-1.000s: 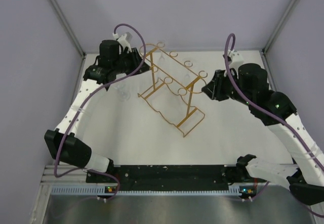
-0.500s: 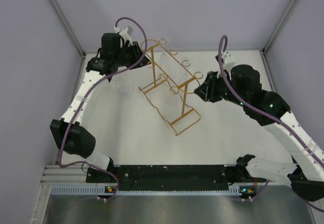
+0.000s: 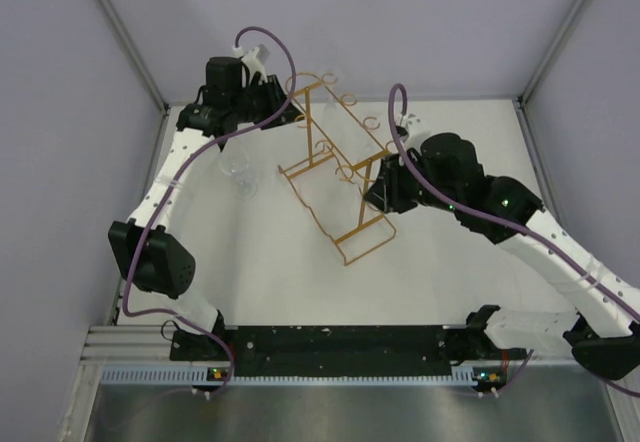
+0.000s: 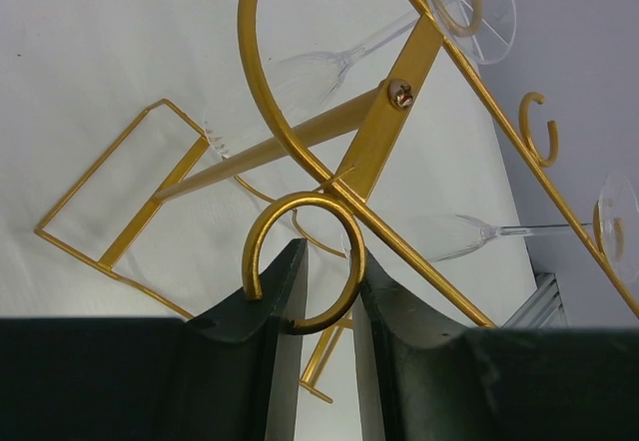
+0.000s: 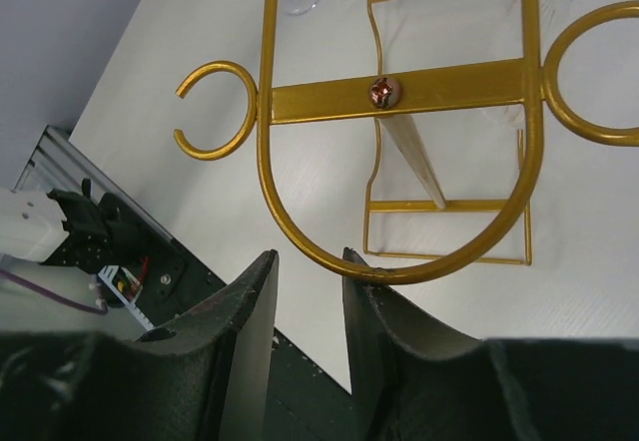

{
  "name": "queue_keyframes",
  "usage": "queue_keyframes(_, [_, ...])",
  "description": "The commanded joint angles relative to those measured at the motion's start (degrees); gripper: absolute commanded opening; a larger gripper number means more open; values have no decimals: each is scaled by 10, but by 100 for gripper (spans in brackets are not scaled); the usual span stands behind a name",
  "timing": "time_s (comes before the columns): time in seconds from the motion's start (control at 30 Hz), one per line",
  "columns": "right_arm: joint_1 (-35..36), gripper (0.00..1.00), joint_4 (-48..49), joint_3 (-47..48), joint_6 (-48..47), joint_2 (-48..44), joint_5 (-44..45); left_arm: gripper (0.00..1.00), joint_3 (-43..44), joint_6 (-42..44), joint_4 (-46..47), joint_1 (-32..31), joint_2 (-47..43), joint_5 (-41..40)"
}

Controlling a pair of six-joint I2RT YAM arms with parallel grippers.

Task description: Take the wine glass off the wine glass rack

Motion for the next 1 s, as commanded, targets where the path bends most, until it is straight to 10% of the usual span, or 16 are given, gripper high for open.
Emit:
queue_keyframes(0.0, [19, 33, 17, 15, 4, 9, 20, 29, 36, 8, 5, 0, 13, 15])
queue_keyframes(0.7, [26, 47, -109, 156, -58, -30, 127, 38, -23, 27, -3, 4, -56, 26])
queue_keyframes(0.97, [-105, 48, -71, 241, -69, 71, 51, 43, -104, 31, -10, 4, -152, 18])
